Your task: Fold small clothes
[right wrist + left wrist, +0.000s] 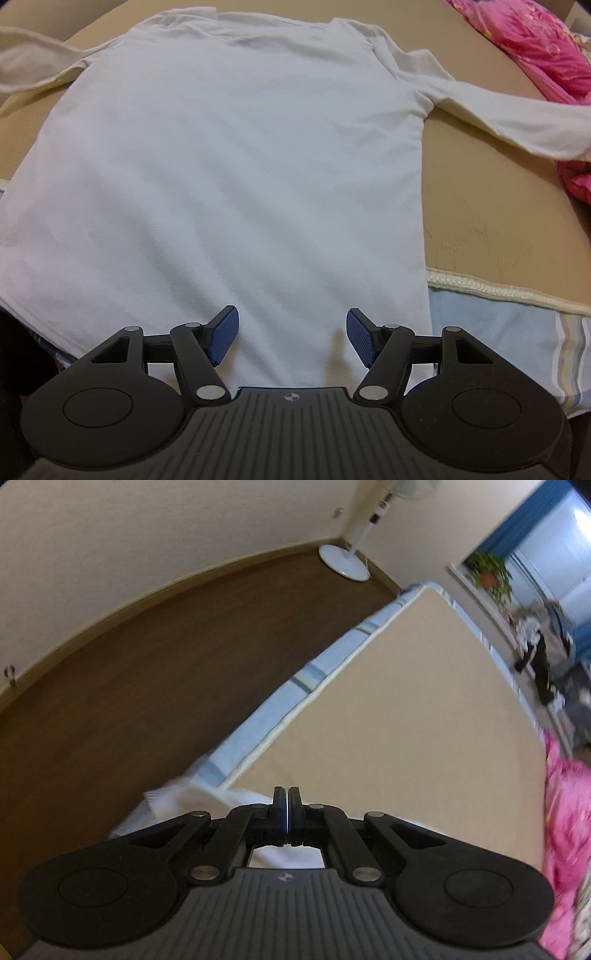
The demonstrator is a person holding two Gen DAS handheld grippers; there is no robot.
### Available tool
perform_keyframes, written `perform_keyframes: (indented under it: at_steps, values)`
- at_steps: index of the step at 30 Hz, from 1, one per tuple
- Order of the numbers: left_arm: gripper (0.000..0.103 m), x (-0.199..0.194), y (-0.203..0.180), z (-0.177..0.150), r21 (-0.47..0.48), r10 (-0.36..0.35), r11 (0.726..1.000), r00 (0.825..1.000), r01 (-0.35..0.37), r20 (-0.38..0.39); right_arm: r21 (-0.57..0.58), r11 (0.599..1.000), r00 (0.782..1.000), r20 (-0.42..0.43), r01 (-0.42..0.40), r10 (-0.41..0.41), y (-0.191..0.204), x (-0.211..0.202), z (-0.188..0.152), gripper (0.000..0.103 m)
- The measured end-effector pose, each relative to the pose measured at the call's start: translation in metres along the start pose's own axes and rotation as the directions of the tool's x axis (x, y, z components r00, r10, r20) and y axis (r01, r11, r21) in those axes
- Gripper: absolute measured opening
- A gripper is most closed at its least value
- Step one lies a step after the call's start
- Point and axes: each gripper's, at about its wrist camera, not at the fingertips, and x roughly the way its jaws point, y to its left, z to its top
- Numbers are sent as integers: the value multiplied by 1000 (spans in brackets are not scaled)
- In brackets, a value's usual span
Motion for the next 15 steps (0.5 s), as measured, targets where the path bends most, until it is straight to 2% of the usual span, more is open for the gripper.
perform_keyframes:
  at_steps: [2,5,6,7,8,9,10,11,12,15]
  values:
    - [0,3,-15,2,3,-11,1000,1000,11,-16,0,1000,1000,-7,-1,1,-3,3,3,67]
    - [1,8,-48,-5,79,-2,997,1000,3,-7,1,1000,1000,1,-10,10,-6,5,8,67]
    - [10,13,-55,-10,94,-2,996,1000,2,2,6,1000,1000,4,-13,13,-8,6,10,67]
    - [21,19,-57,-15,102,-8,995,1000,8,8,12,1000,1000,8,-17,17,-9,5,12,67]
    - [58,28,-55,-22,106,-13,994,1000,12,13,17,1000,1000,13,-19,19,-11,5,13,67]
    - [88,39,-49,-30,106,-12,994,1000,10,26,19,1000,1000,16,-18,18,-12,4,14,67]
    - [93,52,-37,-39,95,-3,995,999,-3,54,18,1000,1000,17,-17,16,-14,3,15,67]
    - [93,62,-26,-46,80,8,997,997,-14,70,14,1000,1000,15,-14,14,-15,3,14,67]
    - [93,75,-8,-54,48,7,999,998,-10,61,7,1000,1000,8,-8,8,-15,4,14,67]
    - [93,117,52,-74,-102,-63,993,998,61,-19,-15,1000,999,-29,20,-21,-12,8,12,67]
